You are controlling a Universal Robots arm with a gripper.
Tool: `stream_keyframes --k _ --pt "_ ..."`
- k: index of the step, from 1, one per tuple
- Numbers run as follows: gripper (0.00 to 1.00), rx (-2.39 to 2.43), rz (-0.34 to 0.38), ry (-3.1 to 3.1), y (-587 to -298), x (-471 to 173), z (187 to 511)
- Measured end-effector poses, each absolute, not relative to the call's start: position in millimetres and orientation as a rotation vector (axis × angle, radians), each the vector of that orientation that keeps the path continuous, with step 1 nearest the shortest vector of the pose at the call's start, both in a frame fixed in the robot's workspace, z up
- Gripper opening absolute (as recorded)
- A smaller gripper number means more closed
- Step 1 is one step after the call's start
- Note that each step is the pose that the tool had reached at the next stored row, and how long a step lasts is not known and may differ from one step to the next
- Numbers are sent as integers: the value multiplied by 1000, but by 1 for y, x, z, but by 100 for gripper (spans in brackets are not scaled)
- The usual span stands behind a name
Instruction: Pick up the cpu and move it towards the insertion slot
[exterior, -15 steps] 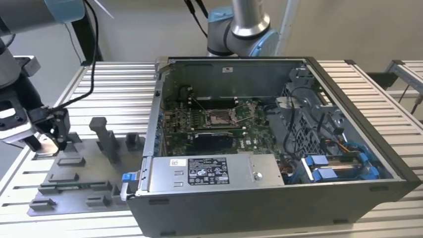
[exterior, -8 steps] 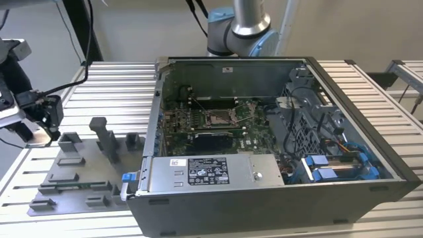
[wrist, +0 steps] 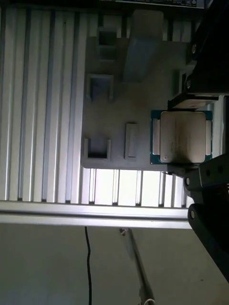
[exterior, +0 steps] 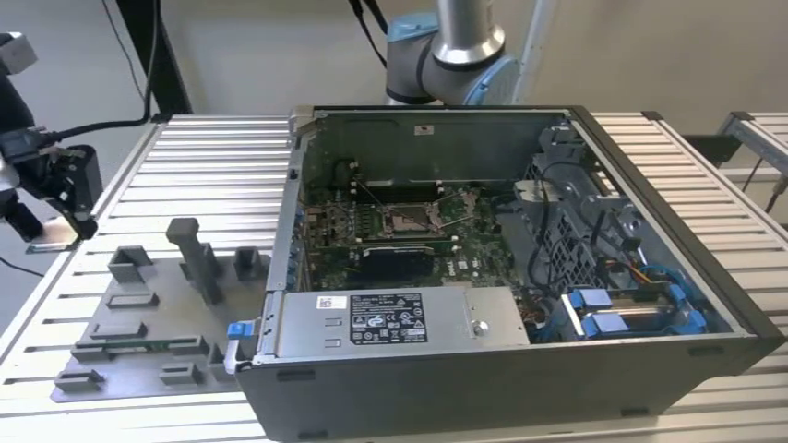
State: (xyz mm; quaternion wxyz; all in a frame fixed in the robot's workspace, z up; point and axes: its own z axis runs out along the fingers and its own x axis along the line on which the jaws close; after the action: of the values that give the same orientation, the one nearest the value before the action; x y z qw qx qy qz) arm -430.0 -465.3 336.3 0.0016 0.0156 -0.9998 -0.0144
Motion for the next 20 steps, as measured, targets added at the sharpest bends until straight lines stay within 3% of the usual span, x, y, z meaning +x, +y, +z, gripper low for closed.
stream_keyframes --k 8,20 --pt "0 49 -45 -3138 -465 -430 371" --pt "0 49 -45 -3138 -465 -412 372"
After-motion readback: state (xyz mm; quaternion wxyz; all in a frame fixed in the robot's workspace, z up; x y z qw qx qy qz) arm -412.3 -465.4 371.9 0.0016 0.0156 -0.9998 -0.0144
